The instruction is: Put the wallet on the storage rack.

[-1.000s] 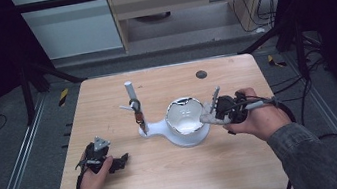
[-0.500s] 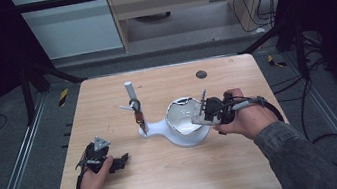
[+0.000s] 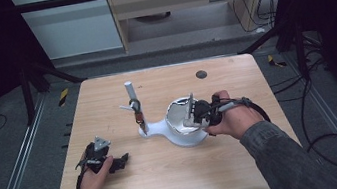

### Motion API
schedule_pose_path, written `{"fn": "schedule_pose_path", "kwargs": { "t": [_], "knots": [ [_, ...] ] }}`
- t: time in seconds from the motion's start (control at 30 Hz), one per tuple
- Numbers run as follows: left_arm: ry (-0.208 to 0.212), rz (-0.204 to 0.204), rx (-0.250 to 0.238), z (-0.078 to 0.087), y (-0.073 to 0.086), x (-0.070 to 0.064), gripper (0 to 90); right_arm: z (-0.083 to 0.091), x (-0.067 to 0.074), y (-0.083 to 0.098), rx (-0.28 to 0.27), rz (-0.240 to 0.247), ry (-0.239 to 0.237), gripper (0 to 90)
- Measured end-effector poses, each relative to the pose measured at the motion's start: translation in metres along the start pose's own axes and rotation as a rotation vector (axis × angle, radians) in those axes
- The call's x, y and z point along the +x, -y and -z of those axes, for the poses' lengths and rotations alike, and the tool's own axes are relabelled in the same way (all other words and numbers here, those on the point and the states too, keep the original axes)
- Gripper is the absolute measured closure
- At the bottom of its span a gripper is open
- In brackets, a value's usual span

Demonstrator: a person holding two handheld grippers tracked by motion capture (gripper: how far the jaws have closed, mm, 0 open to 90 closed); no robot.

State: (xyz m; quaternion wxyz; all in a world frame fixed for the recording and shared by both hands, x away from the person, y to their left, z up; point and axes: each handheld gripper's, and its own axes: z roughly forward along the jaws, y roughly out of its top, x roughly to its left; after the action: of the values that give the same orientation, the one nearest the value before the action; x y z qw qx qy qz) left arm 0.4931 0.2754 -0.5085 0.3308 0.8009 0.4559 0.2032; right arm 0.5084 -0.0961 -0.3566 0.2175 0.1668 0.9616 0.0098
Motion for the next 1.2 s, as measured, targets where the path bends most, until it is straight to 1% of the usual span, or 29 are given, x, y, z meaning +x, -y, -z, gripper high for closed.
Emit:
{"fn": "schedule_pose_path", "kwargs": {
  "t": [0.27, 0.53, 0.63, 0.7, 0.8, 1.2],
  "knots": [
    [0.0, -0.001, 0.0, 0.0, 0.0, 0.0, 0.3, -0.005, 0.003, -0.009, 0.012, 0.012, 0.0, 31.8],
    [0.001, -0.002, 0.0, 0.0, 0.0, 0.0, 0.3, -0.008, 0.005, -0.014, 0.018, 0.026, 0.036, 31.8],
    [0.001, -0.002, 0.0, 0.0, 0.0, 0.0, 0.3, -0.01, 0.006, -0.016, 0.028, 0.038, 0.034, 31.8],
    [0.001, -0.001, 0.0, 0.0, 0.0, 0.0, 0.3, -0.011, 0.006, -0.017, 0.033, 0.036, 0.034, 31.7],
    [0.002, -0.001, 0.0, 0.0, 0.0, 0.0, 0.3, -0.014, 0.007, -0.02, 0.044, 0.053, 0.041, 31.7],
    [0.003, -0.001, 0.0, 0.0, 0.0, 0.0, 0.3, -0.016, 0.005, -0.026, 0.051, 0.043, 0.036, 31.7]
  ]
}}
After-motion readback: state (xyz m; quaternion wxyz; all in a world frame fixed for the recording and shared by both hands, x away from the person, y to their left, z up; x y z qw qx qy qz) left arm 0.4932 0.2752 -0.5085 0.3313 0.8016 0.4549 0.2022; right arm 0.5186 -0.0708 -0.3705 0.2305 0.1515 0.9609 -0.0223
